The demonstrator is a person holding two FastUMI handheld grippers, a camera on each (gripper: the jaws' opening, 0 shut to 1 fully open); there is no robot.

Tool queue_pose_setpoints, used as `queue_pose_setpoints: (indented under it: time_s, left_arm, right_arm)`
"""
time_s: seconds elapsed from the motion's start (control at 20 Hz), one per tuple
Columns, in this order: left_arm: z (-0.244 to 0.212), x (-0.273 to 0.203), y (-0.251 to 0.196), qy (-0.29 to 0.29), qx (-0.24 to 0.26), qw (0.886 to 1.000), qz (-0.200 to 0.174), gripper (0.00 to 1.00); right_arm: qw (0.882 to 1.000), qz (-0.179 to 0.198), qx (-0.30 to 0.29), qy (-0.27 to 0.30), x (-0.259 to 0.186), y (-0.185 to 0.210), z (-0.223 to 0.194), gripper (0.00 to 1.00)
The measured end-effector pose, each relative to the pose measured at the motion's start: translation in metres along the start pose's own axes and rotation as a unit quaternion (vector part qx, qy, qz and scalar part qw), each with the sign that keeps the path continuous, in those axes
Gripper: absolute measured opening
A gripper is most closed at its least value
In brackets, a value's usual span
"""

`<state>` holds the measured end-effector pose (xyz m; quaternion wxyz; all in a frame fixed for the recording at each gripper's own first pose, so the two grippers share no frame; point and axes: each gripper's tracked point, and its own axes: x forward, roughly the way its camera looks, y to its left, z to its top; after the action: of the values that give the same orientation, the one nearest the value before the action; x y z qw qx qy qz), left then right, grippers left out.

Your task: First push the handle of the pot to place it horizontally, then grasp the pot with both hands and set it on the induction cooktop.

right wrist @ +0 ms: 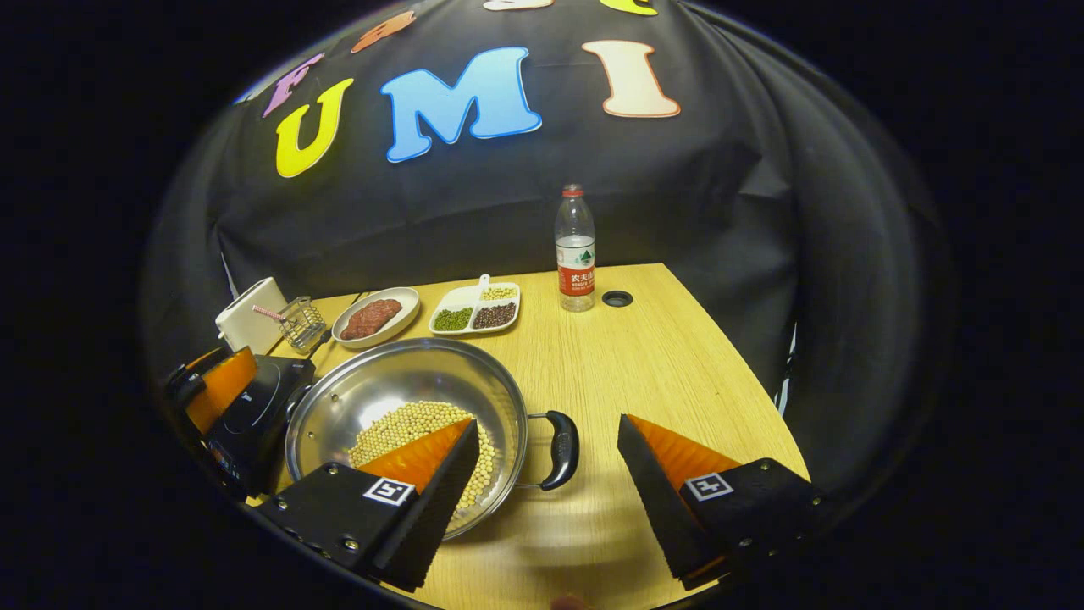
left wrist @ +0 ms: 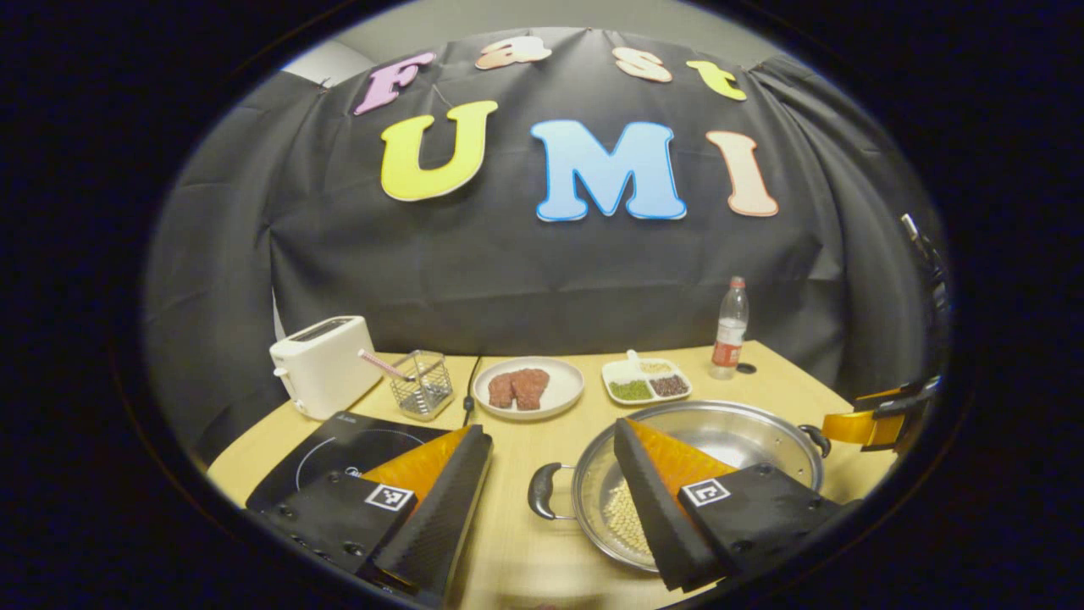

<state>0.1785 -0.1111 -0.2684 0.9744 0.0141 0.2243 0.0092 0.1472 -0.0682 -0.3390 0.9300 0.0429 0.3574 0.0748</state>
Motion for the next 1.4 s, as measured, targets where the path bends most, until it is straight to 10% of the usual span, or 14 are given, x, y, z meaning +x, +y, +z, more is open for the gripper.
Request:
queue_pose_setpoints:
  time_s: [0.65,1.4]
  left_arm:
    - [-0.084,0.066,-0.004,0.131,-0.003,0.991,-0.01,0.99]
    - [-0.104,0.07,-0.009,0.163,-0.009,0.987,-0.004,0.73]
  right_arm:
    - [0.998,-0.015,-0.02,0.051,0.039,-0.007,-0.024,1.0]
    - [0.996,-0.002,-0.001,0.093,0.05,0.001,-0.038,0.56]
